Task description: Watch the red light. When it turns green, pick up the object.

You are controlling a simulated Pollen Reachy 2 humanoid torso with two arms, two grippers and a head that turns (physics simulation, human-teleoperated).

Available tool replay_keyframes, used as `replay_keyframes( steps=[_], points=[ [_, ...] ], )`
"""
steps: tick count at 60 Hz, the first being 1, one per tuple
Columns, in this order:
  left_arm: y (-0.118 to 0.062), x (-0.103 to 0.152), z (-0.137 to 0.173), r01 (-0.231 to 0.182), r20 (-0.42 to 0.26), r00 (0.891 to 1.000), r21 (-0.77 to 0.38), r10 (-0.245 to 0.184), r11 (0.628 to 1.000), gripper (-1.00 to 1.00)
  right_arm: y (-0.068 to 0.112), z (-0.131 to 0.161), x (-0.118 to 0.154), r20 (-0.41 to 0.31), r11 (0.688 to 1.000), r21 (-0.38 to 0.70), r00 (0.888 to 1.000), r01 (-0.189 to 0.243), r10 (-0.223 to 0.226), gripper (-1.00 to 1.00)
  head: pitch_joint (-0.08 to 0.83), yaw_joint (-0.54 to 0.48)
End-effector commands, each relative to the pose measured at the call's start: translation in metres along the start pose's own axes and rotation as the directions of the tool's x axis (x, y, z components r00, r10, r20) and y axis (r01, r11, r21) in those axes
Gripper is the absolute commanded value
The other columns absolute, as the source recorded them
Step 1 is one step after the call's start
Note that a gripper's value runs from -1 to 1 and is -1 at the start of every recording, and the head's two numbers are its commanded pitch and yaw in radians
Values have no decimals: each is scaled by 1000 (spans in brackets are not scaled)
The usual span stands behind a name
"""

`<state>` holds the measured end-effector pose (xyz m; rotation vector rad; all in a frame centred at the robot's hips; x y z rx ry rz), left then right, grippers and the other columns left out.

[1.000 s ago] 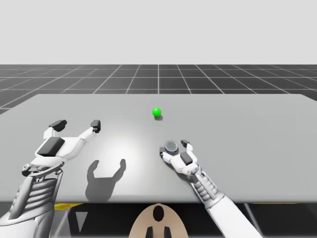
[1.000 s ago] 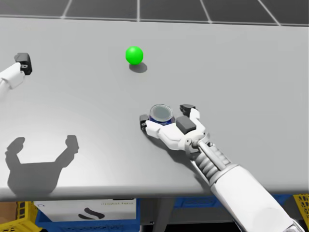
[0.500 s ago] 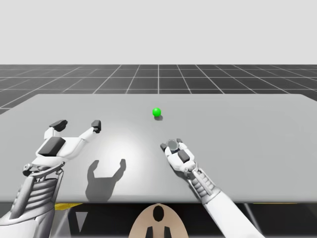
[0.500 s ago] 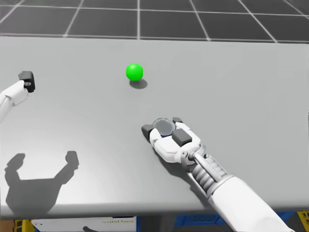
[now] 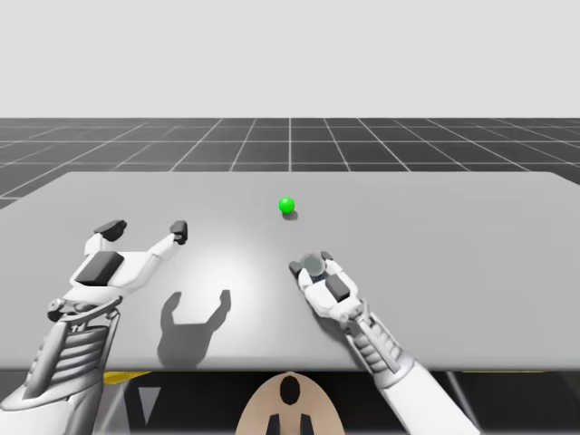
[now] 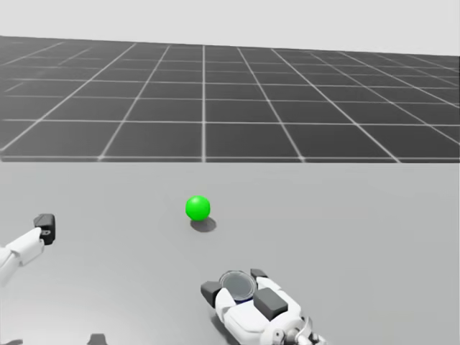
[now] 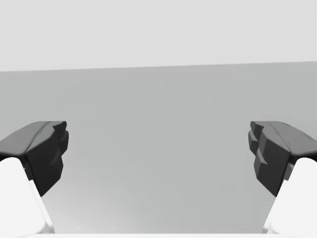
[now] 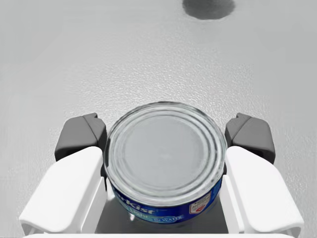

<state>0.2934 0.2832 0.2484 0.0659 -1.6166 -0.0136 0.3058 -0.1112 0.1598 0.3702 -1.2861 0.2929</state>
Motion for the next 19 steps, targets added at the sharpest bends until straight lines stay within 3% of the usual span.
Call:
replay_keyframes(
  steps=[1, 4, 10, 13, 14, 17, 19],
  points=[
    [-1, -1, -1, 3, -6, 1000, 0, -3, 1000, -1000, 32, 4, 65, 166, 997, 65, 985, 35, -46, 1000, 317, -79],
    [-1, -1, -1, 5, -8, 1000, -2, -5, 1000, -1000, 32, 8, 82, 200, 997, 66, 979, 32, -45, 1000, 315, -79],
    [-2, -2, -2, 7, -11, 1000, -3, -7, 1000, -1000, 29, 23, 134, 309, 998, 58, 951, 2, -20, 1000, 307, -77],
    [-2, -2, -2, 8, -12, 1000, -2, -8, 1000, -1000, 28, 28, 146, 336, 998, 54, 942, -11, -8, 1000, 305, -76],
    [-2, -2, -2, 8, -13, 1000, -2, -8, 1000, -1000, 28, 33, 158, 360, 998, 52, 933, -18, -2, 1000, 303, -75],
    [-2, -2, -2, 9, -13, 1000, -2, -9, 1000, -1000, 27, 38, 168, 385, 998, 48, 923, -27, 7, 1000, 303, -75],
    [-3, -2, -2, 10, -14, 1000, -3, -10, 1000, -1000, 28, 45, 182, 414, 998, 45, 910, -35, 13, 1000, 302, -75]
  ],
)
